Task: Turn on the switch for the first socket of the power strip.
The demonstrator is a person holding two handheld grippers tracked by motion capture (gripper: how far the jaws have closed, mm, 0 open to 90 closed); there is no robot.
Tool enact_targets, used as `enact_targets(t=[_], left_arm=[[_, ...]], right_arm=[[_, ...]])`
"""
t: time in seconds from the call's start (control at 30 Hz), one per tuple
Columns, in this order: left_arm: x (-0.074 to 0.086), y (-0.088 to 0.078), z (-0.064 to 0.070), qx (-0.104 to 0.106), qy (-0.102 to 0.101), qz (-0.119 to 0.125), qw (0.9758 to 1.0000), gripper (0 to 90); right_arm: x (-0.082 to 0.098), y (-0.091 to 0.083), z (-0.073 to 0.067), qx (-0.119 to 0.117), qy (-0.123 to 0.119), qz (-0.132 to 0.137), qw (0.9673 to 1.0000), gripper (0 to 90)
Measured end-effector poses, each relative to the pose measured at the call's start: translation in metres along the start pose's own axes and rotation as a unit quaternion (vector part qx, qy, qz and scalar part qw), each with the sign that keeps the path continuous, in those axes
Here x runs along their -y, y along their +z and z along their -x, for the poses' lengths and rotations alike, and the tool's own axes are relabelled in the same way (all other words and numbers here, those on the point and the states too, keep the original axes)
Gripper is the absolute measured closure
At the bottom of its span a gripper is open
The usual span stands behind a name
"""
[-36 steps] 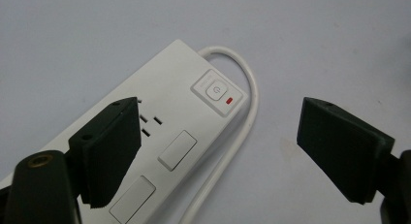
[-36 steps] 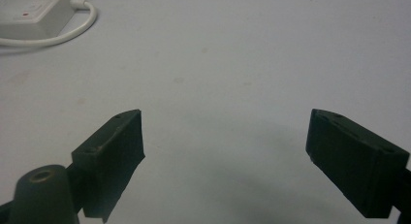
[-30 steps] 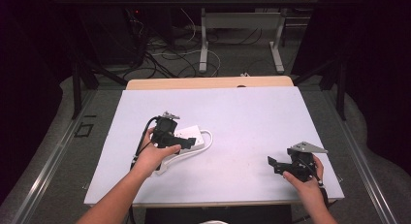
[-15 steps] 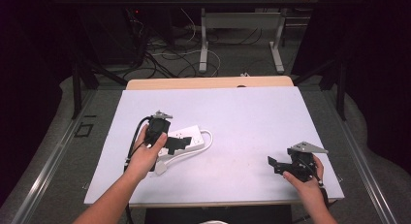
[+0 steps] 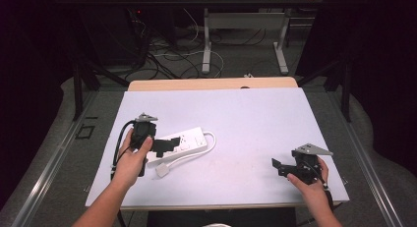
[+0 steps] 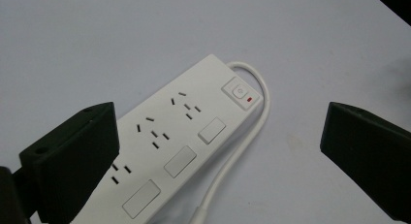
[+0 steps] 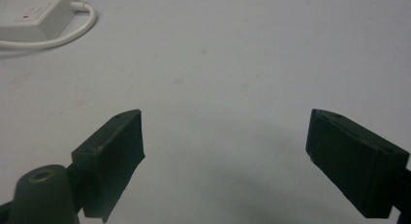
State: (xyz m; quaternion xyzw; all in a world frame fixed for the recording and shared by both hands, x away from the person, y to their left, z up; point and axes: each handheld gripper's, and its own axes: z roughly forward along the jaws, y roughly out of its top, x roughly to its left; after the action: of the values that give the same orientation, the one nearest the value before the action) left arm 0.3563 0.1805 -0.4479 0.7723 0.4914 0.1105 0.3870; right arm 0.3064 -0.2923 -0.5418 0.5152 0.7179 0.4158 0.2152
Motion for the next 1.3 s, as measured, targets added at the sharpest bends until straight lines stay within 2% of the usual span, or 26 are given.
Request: enact_targets(t=[0.2, 0.4, 0.5, 0.77, 1.3], left_arm=[[0.008, -0.011, -0.012, -0.017, -0.018, 0.008, 0.9997, 0.3], [0.017, -0.021, -0.025, -0.026, -0.037, 0.017, 0.9988, 0.4], [0.021, -0.025, -0.031, -0.039, -0.04, 0.029, 0.998, 0.4], [0.038, -0.034, -0.047, -0.045, -0.071, 0.046, 0.9954, 0.6], [0.07, -0.034, -0.065, -0.058, -0.081, 0.059, 0.9933, 0.6]], right_arm=[[0.0, 0.0, 0.0, 0.0, 0.002, 0.0, 1.0, 12.9], [0.0, 0.0, 0.0, -0.001, 0.003, 0.0, 1.0, 12.9], [0.0, 0.0, 0.0, 0.001, 0.003, 0.001, 1.0, 12.9], [0.0, 0.0, 0.0, 0.001, 0.002, 0.0, 1.0, 12.9], [0.0, -0.002, 0.001, 0.003, 0.007, 0.0, 1.0, 12.4]])
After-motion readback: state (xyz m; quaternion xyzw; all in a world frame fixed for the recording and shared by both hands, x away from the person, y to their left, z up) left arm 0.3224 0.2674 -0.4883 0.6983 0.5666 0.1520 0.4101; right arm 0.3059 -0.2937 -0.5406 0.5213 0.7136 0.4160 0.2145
